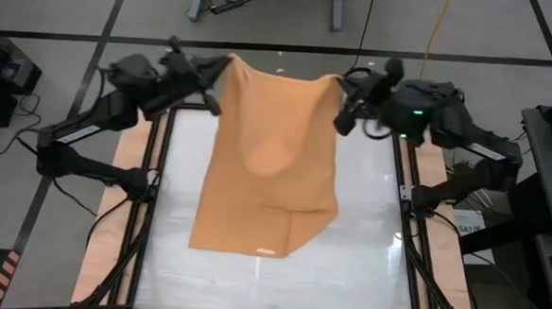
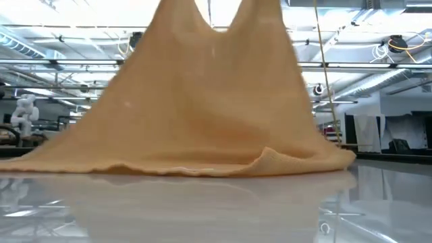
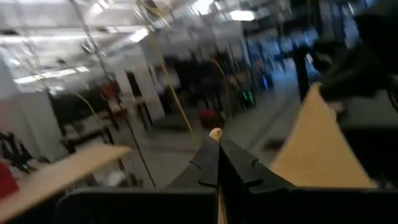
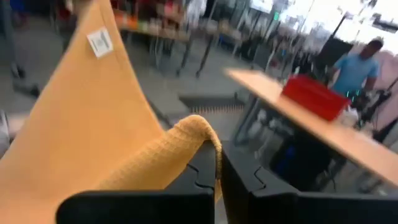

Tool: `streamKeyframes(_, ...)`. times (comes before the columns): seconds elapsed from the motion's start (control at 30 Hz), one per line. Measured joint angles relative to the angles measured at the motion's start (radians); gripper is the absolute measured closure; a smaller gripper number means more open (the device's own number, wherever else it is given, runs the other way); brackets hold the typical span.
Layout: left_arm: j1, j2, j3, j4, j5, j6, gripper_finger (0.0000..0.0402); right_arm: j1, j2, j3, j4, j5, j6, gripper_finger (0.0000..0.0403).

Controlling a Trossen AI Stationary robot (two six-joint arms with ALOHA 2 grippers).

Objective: Roll towel into tight, uniform cylinder
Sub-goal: Roll the yellow towel

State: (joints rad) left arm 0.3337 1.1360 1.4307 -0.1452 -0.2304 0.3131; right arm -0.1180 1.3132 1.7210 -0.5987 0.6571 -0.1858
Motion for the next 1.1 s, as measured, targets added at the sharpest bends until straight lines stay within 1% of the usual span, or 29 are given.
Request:
streamKeyframes(0.13,0.006,0.022,0.000,-0.087,0.016,0.038,0.0400,-0.051,0.071,-0.001,-0.055,-0.044,-0.023,0.0403)
streamKeyframes(0.33,0.006,0.021,0.000,-0.162,-0.011,0.108,0.0400,-0.107,0.165,-0.001,-0.077,-0.062,-0.170,0.0403)
streamKeyframes(0.43,0.006,0.022,0.000,-0.235,-0.014,0.094,0.0400,-0.136,0.203,-0.001,-0.078,-0.068,-0.201,0.0403)
streamKeyframes(0.5,0.006,0.022,0.000,-0.285,-0.015,0.057,0.0400,-0.150,0.221,-0.001,-0.094,-0.111,-0.178,0.0403)
streamKeyframes(0.57,0.006,0.022,0.000,-0.322,-0.015,-0.006,0.0400,-0.162,0.227,-0.001,-0.116,-0.169,-0.110,0.0403)
streamKeyframes(0.63,0.006,0.023,0.000,-0.343,-0.015,-0.064,0.0400,-0.165,0.233,-0.001,-0.118,-0.209,-0.009,0.0403)
streamKeyframes(0.83,0.006,0.022,0.000,-0.380,-0.014,-0.273,0.0400,-0.157,0.233,-0.001,-0.110,-0.220,0.326,0.0403)
streamKeyframes(0.9,0.006,0.022,0.000,-0.381,0.005,-0.347,0.0400,-0.149,0.233,-0.001,-0.110,-0.232,0.414,0.0403)
streamKeyframes(1.0,0.004,0.022,0.000,-0.381,0.062,-0.437,0.0400,-0.134,0.233,-0.001,-0.110,-0.275,0.529,0.0403)
streamKeyframes(1.1,0.002,0.022,0.000,-0.381,0.093,-0.489,0.0400,-0.120,0.233,-0.001,-0.108,-0.326,0.598,0.0403)
